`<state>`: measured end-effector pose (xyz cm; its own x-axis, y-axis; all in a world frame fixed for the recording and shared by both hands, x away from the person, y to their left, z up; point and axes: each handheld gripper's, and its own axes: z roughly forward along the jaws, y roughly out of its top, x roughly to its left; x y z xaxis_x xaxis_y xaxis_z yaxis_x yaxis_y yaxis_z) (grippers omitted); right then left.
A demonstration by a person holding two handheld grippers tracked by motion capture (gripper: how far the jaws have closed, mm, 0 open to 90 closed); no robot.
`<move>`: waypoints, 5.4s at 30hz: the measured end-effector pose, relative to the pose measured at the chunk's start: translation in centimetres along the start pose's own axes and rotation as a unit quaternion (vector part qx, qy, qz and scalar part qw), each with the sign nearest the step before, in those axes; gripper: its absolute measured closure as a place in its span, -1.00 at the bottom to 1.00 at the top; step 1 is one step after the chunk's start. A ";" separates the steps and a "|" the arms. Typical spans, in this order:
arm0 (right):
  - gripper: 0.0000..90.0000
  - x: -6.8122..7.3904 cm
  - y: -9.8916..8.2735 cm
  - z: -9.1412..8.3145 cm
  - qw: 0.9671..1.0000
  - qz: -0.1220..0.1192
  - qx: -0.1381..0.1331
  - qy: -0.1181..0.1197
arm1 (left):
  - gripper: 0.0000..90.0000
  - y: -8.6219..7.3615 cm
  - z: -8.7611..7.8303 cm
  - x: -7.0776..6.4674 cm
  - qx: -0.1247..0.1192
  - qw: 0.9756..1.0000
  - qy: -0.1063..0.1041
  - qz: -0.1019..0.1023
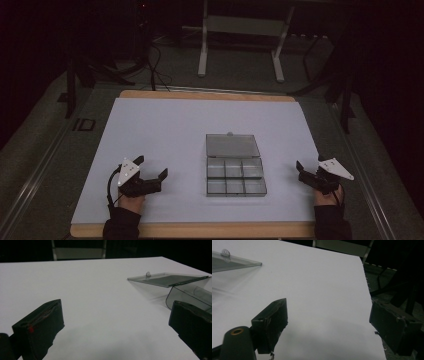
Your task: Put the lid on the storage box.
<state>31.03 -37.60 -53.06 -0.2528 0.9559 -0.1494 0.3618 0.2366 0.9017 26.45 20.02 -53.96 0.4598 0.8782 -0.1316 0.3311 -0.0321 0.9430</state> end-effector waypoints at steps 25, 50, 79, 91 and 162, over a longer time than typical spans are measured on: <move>-0.67 0.3 0.1 0.3 1.000 -0.016 0.013 -0.003 | -0.99 3.8 4.7 -1.0 0.146 0.984 -0.097 -0.043; -0.67 0.4 0.1 0.3 1.000 -0.023 0.017 -0.003 | -0.99 9.3 13.7 -5.2 0.193 0.970 -0.142 -0.050; -0.66 0.5 0.1 0.3 1.000 -0.026 0.014 0.002 | -0.65 7.0 19.6 -6.4 0.285 0.939 -0.140 -0.132; -0.66 0.6 0.2 0.4 0.999 -0.029 0.021 0.000 | -0.20 6.6 19.6 -5.5 0.282 0.928 -0.181 -0.162; 0.48 8.7 10.4 6.2 0.973 -0.015 0.027 0.228 | 0.69 7.9 15.9 -4.5 0.150 0.952 -0.260 -0.049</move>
<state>38.14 -25.76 -47.50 -0.6305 0.7756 0.0316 0.3919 0.2829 0.8754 40.08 8.19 -50.75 0.7351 0.5306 -0.4220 0.5783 -0.1659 0.7988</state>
